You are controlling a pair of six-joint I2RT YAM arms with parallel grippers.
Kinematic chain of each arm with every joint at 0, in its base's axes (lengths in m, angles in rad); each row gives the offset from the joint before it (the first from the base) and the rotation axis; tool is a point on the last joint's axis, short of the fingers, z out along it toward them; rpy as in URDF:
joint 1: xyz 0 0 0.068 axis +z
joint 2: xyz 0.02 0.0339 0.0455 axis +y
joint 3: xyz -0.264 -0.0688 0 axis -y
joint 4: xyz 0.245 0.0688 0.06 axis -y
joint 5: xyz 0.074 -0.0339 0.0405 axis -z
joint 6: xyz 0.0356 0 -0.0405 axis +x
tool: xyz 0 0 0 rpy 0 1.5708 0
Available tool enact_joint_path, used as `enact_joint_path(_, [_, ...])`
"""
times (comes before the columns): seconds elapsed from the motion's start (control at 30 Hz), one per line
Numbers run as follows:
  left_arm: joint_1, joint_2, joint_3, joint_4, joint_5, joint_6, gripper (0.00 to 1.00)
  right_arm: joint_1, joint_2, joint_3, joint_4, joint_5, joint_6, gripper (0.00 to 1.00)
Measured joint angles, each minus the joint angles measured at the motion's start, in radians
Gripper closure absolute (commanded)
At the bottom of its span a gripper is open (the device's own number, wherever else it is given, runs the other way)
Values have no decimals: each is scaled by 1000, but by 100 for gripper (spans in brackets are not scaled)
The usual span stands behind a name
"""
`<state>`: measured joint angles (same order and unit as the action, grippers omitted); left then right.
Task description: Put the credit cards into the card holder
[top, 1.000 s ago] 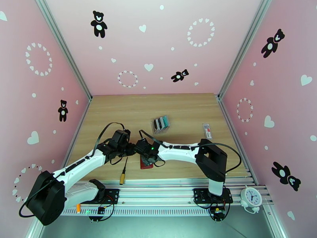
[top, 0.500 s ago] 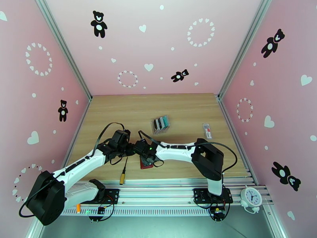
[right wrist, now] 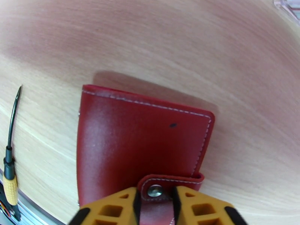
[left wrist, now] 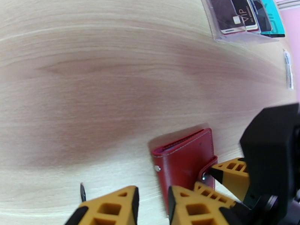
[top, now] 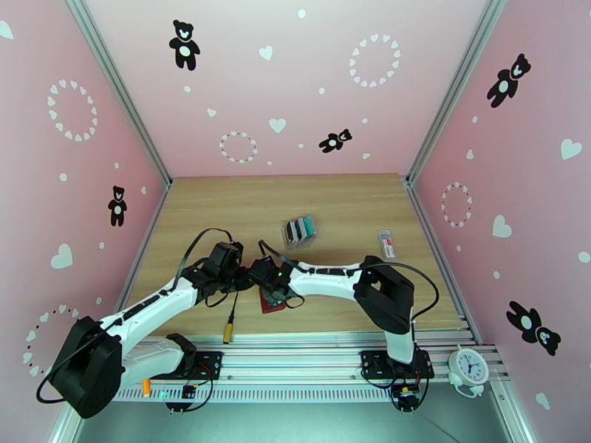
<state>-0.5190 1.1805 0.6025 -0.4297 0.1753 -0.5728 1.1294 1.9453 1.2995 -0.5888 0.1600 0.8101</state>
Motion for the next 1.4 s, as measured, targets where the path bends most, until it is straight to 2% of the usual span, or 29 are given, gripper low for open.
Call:
enact_joint_path(0.2, [0, 29, 0, 15, 6, -1, 70, -19, 0, -4, 23, 3, -5, 86])
enact_joint_path(0.43, [0, 80, 0, 72, 66, -6, 70, -41, -8, -13, 59, 3, -10, 100])
enact_joint_path(0.73, [-21, 190, 11, 128, 117, -9, 66, -93, -29, -45, 93, 3, -54, 100])
enact_joint_path(1.0, [-58, 330, 83, 195, 117, -20, 67, -151, -40, -55, 103, -14, -105, 100])
enact_joint_path(1.4, [-68, 436, 154, 236, 102, -35, 67, -196, -42, -55, 127, -64, -145, 100])
